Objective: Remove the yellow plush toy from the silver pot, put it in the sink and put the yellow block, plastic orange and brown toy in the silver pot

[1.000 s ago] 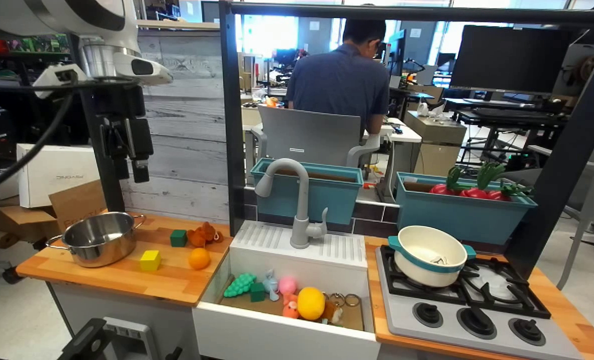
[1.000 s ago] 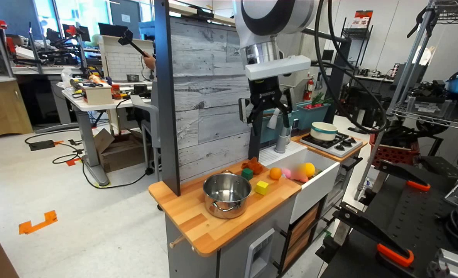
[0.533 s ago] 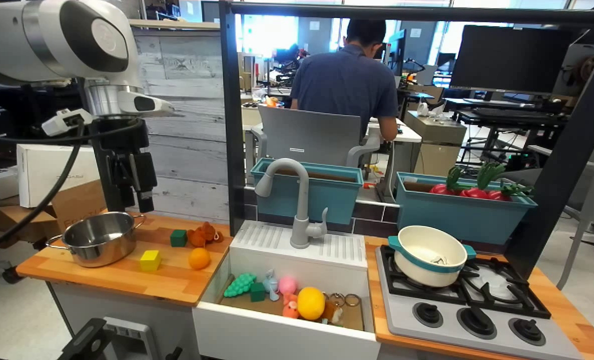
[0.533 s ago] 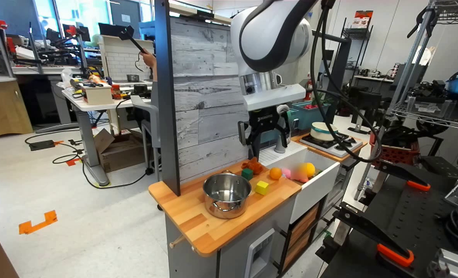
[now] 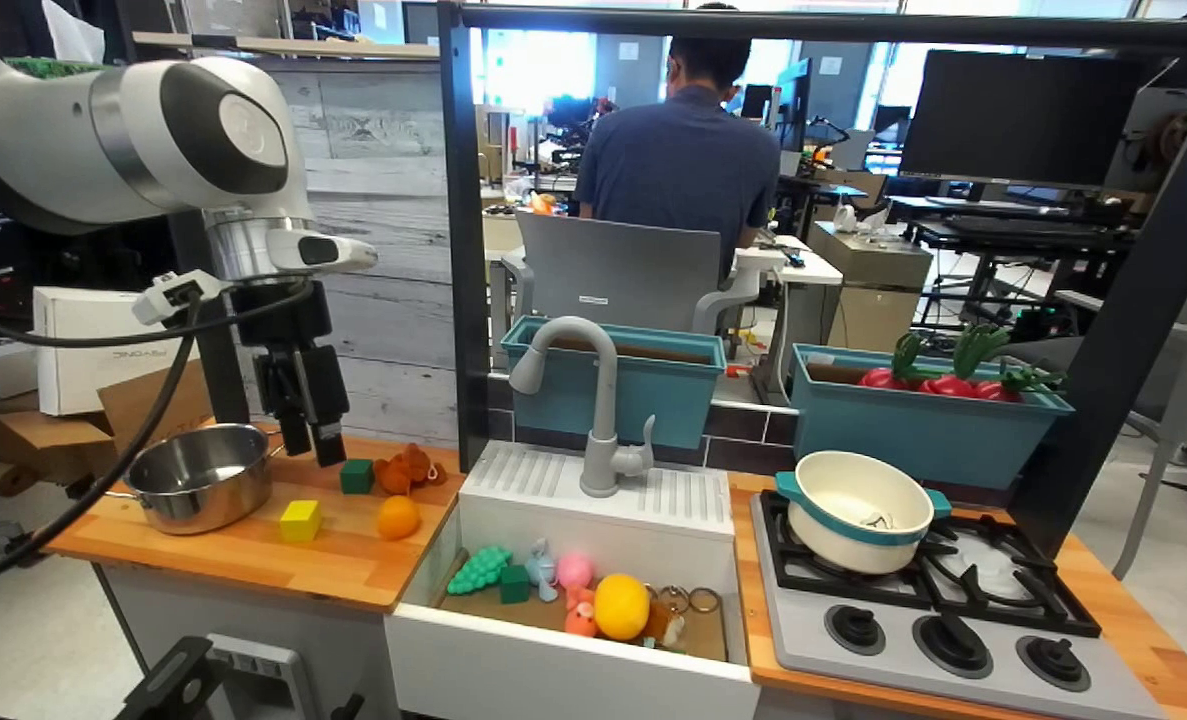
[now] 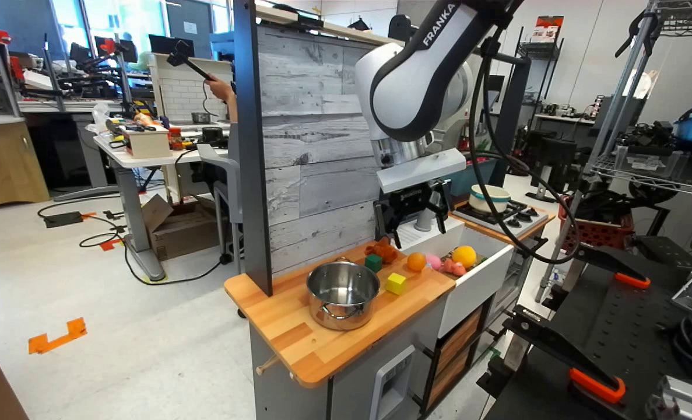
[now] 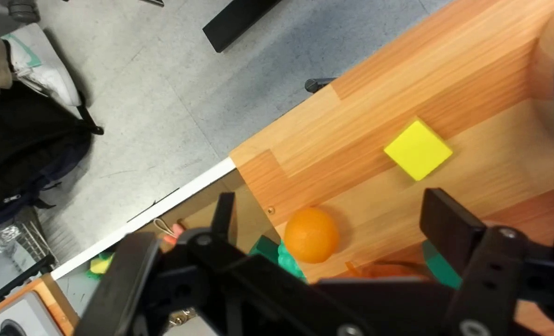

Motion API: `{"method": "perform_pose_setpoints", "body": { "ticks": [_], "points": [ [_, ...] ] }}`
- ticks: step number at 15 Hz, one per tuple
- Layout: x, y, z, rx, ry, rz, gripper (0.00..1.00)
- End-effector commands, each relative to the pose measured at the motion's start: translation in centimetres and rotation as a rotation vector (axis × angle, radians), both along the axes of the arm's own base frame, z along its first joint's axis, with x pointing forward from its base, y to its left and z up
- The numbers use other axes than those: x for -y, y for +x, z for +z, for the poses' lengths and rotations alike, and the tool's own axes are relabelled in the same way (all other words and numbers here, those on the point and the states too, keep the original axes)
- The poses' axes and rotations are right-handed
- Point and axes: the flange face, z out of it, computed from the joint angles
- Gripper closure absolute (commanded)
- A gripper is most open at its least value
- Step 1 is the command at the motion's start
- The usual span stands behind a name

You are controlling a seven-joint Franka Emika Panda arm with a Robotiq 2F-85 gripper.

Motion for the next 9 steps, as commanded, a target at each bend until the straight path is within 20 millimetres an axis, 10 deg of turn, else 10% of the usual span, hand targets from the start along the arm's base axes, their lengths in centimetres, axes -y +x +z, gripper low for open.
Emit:
{"method": "perform_pose_setpoints", "body": {
  "ticks": [1,9],
  "points": [
    [0.0,0.0,-2.0,-0.009,-0.025,0.010,0.00],
    [-4.1,0.7,-2.8,0.046,0.008,0.095,0.00]
  ]
}}
